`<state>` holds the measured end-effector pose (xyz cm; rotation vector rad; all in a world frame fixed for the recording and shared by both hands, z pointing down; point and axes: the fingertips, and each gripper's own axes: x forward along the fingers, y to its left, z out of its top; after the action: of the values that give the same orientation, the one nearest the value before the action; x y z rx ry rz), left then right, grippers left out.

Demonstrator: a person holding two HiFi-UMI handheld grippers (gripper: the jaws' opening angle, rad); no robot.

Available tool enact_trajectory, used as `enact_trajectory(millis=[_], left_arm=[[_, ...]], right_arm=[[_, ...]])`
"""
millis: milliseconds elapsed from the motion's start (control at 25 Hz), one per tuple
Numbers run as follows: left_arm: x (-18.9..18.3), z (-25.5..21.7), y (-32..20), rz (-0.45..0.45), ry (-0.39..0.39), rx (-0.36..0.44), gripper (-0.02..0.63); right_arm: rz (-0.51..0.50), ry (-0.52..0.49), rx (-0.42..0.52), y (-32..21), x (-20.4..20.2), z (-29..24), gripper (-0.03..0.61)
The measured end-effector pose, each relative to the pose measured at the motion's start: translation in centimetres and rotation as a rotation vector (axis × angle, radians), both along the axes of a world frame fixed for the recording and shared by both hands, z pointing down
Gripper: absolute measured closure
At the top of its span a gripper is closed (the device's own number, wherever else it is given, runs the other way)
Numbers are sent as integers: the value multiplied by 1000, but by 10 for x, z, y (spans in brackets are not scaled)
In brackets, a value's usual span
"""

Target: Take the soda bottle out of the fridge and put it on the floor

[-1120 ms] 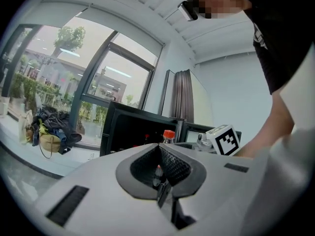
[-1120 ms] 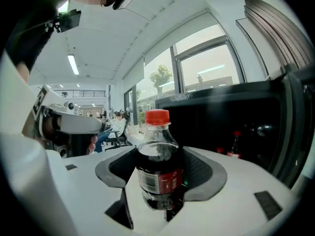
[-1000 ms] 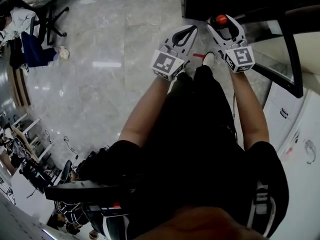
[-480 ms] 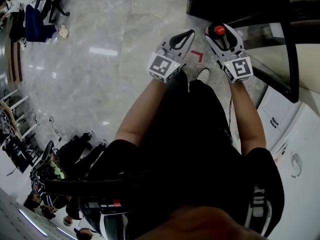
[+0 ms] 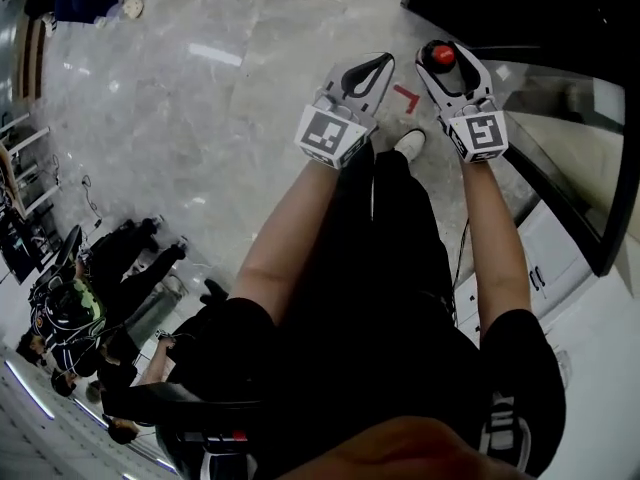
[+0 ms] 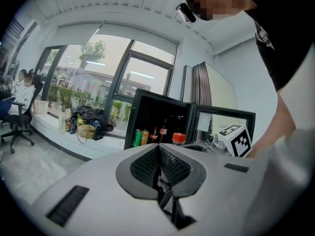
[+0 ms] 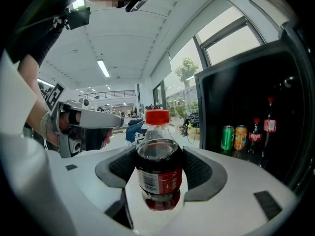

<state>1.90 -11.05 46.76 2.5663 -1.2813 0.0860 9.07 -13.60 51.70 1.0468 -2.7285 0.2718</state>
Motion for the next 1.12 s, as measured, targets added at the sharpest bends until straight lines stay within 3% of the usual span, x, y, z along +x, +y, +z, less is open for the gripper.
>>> enact_trajectory(millis=[200,440,680,1120], left_arm=[[-23,86,-18,-28,6,-67,609],[-52,233,-32,-52,-26,-186,609],[-66,355,-17,-11,-44,-250,609],[-52,513,-18,38,-57,-360,609]], right_arm=[[62,-12,-44,-31,-10,84,275],[128,-12,-87,-51,-22,215,275],[199,28,-225,-31,-27,360,275],[166,98,-334,-6,-27,548,275]])
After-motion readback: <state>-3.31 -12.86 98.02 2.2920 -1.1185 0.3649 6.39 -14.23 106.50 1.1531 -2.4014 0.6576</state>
